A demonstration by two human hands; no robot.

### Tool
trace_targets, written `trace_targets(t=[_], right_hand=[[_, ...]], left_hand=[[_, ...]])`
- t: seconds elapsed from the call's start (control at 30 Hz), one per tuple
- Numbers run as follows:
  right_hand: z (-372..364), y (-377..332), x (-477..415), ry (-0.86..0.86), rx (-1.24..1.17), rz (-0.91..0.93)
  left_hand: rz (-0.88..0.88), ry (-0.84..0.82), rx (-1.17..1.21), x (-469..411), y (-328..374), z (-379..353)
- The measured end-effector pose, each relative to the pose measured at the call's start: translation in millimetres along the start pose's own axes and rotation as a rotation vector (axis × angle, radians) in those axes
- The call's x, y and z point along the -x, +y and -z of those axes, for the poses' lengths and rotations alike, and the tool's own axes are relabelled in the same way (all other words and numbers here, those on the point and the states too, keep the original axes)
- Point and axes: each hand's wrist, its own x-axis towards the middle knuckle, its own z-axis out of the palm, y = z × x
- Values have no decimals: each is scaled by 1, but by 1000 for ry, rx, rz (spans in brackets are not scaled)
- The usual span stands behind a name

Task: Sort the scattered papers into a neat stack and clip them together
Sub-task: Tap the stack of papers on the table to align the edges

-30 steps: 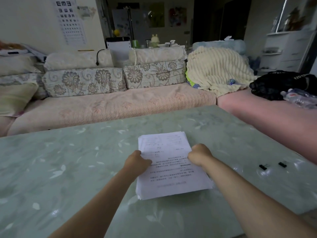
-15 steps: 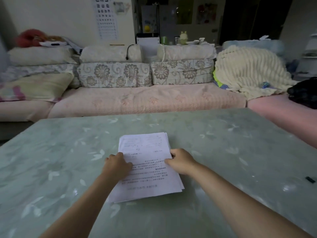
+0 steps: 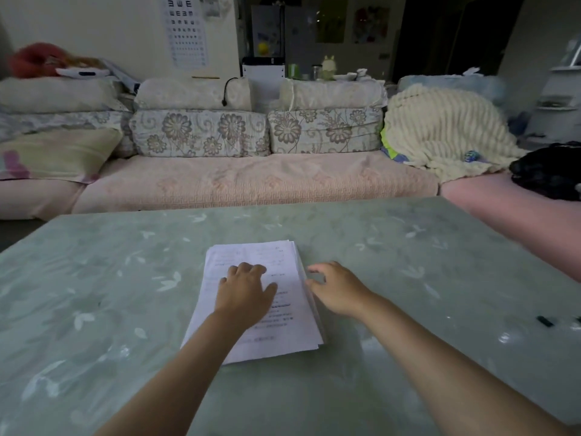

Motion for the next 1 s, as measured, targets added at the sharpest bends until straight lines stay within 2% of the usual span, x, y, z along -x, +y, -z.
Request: trace_targets(t=[0.17, 0.43, 0.6, 0.67, 0.77, 0.83, 1.0], right_hand=[[53, 66, 27, 136, 107, -54], [140, 203, 112, 369, 215, -360], [164, 262, 148, 308, 188, -673], [162, 278, 155, 290, 137, -726], [157, 291, 153, 372, 121, -691], [154, 292, 146, 423, 80, -587], [146, 276, 134, 380, -33, -327]], left_hand=[[-165, -30, 237, -11, 94, -12], [-429, -209, 299, -7, 261, -56], [-538, -348, 298, 3, 334, -89], [-563, -378, 298, 4, 354, -99], [-598, -383, 285, 5, 372, -112], [-604, -372, 282, 5, 377, -118], [-588, -305, 304, -2, 377, -128]])
